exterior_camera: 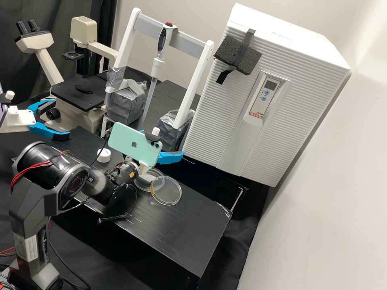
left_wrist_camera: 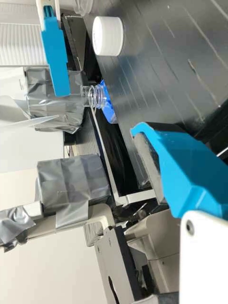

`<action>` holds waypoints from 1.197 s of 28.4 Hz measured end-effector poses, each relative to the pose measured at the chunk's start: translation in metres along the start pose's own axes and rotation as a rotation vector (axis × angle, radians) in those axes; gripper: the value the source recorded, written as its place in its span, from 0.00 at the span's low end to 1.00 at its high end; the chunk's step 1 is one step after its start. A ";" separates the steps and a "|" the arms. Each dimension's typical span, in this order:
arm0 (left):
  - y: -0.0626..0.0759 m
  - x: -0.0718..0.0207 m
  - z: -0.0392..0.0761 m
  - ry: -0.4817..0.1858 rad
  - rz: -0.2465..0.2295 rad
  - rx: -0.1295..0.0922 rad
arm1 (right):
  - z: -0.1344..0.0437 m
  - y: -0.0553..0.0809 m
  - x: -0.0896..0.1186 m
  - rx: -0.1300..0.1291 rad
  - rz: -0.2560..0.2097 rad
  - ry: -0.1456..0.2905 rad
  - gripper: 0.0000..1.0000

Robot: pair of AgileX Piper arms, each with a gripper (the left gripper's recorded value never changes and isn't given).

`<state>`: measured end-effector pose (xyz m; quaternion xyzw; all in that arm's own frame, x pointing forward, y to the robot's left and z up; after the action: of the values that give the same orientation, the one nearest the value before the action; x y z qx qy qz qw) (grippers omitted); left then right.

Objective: Close the bottle

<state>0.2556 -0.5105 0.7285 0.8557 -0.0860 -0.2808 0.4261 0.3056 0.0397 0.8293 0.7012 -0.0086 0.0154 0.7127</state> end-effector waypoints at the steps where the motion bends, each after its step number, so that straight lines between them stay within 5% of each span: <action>1: 0.000 0.0004 0.002 -0.007 -0.001 -0.006 | 0.000 0.000 0.000 0.000 0.000 0.000 1.00; 6: -0.001 0.0015 0.008 -0.033 -0.003 -0.030 | 0.000 0.000 0.000 0.000 0.000 0.000 1.00; 18: -0.006 0.0039 0.014 -0.061 -0.011 -0.038 | -0.001 0.001 -0.001 0.000 0.002 0.002 1.00; 22: -0.006 0.0039 0.014 -0.061 -0.011 -0.038 | -0.003 0.008 -0.019 -0.006 0.019 0.013 1.00; 28: -0.004 0.0061 0.014 -0.063 -0.001 -0.035 | -0.021 0.023 -0.059 0.027 0.095 0.167 1.00; 34: 0.001 0.0117 0.016 -0.073 0.021 -0.029 | -0.035 0.009 -0.097 -0.002 0.028 0.352 1.00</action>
<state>0.2567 -0.5263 0.7172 0.8378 -0.1063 -0.3085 0.4378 0.2076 0.0737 0.8343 0.6869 0.1066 0.1478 0.7036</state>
